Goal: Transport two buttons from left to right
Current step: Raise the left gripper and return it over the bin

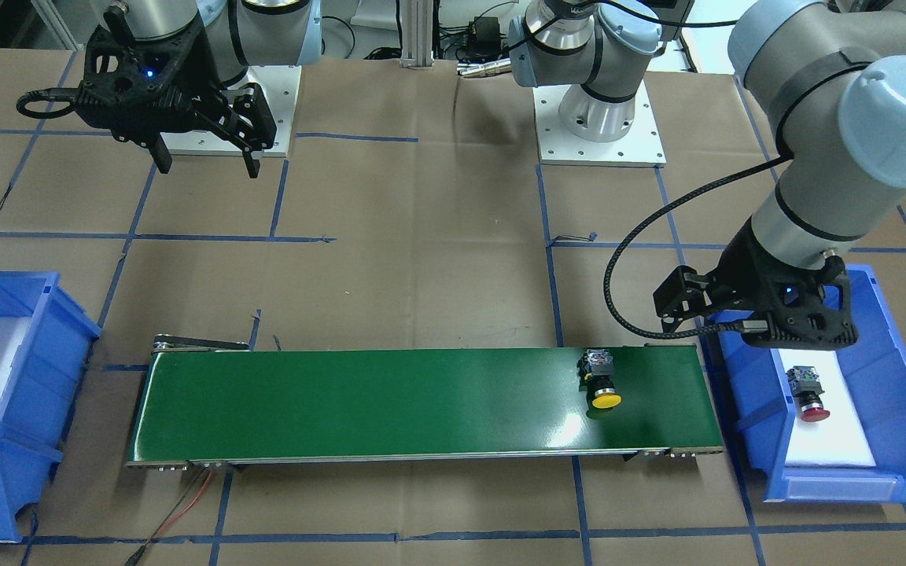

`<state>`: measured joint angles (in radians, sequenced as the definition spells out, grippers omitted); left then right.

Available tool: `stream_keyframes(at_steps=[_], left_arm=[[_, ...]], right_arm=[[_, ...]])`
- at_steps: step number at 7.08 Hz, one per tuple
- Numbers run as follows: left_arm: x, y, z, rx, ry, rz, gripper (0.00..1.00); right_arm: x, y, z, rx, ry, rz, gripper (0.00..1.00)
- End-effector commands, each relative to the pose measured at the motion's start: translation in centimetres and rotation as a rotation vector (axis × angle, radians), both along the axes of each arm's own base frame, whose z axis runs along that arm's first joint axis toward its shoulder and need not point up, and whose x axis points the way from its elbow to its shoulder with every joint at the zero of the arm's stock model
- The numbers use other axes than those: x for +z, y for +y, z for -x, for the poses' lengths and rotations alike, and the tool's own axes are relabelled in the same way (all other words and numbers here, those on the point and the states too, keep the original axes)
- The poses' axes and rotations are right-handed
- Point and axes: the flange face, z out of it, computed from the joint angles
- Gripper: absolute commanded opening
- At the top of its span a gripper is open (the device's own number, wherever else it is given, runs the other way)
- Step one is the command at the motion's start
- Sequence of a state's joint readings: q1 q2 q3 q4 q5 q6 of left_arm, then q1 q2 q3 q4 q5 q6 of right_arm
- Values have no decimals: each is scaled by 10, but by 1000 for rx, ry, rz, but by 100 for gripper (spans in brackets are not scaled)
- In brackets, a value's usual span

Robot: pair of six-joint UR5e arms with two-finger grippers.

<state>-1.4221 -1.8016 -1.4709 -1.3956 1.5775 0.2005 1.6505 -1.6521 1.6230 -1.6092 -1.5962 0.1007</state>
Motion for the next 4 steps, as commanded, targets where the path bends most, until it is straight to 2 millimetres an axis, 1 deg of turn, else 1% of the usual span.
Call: stream_keyframes(at_steps=[1, 2, 3, 4], left_arm=[[8, 0, -33, 39, -2, -7, 100], [6, -1, -73, 37, -2, -10, 100], [3, 3, -111, 43, 0, -24, 100], [-3, 9, -142, 0, 3, -43, 100]], right_arm=[[0, 0, 0, -1, 1, -1, 100], [0, 0, 0, -1, 1, -3, 100], [-1, 1, 0, -1, 1, -11, 100], [-1, 1, 0, -1, 2, -12, 100]])
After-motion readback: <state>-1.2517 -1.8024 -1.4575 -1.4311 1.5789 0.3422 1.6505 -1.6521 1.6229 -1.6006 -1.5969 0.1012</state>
